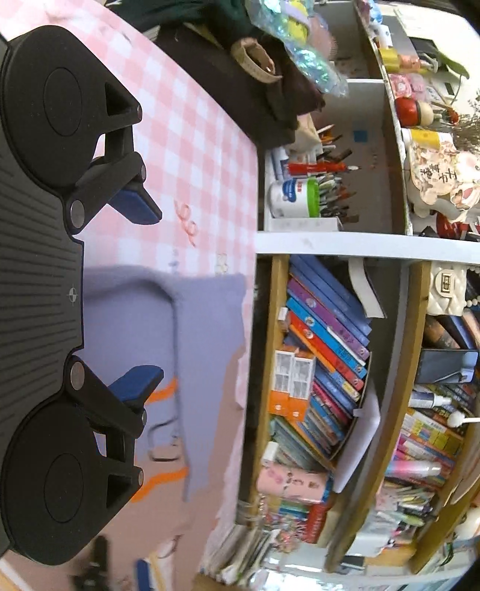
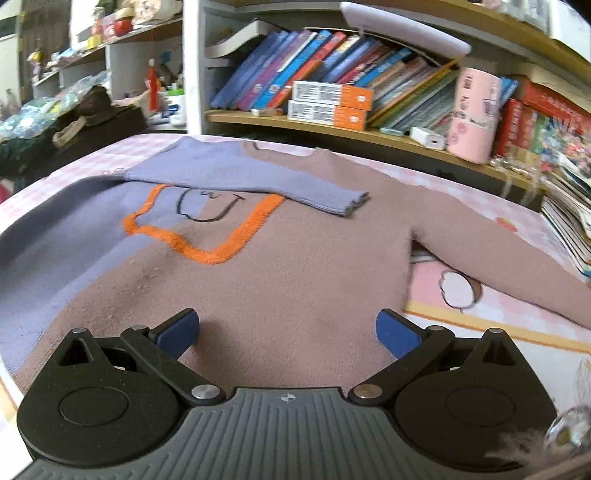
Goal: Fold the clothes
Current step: 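Open the left gripper and move it to the lavender side edge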
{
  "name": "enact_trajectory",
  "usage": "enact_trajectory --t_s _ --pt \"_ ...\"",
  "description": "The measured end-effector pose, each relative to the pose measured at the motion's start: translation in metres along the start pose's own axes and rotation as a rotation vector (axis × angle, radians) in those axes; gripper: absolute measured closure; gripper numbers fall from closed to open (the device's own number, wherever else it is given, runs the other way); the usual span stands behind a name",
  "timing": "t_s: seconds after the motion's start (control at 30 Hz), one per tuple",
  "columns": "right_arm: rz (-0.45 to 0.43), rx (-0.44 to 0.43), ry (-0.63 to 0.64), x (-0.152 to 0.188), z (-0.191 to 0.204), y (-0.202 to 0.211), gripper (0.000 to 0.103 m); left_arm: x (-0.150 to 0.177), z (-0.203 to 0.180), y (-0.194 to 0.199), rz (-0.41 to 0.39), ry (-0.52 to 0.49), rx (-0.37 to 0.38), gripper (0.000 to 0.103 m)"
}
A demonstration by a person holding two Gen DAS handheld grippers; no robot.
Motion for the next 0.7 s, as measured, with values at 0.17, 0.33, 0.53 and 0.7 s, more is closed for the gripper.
enact_trajectory --t_s 0.17,0.33,0.53,0.7 --pt "0.016 0.038 -0.062 0.010 -0.006 0.015 0.000 0.024 0.008 0.012 0.046 0.036 0.033 0.017" --pt "0.036 0.084 -0.093 0.023 -0.010 0.034 0.000 0.039 0.002 0.029 0.034 0.050 0.076 0.017" --pt "0.024 0.114 -0.117 0.036 -0.011 0.057 0.000 0.046 0.002 0.033 0.043 0.060 0.074 0.017" --pt "0.006 0.076 -0.167 0.045 -0.015 0.073 0.004 0.048 -0.004 0.032 0.050 0.026 0.084 0.018"
Point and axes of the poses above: each gripper's, at about its wrist camera, not at the fingertips, and y roughly against the way its jaws point, z to its left, x to its underside, the point moved 6 cm from there along -y, roughly the way its jaws point, and after that the axes turned 2 degrees about -y, right-handed, at the moved point
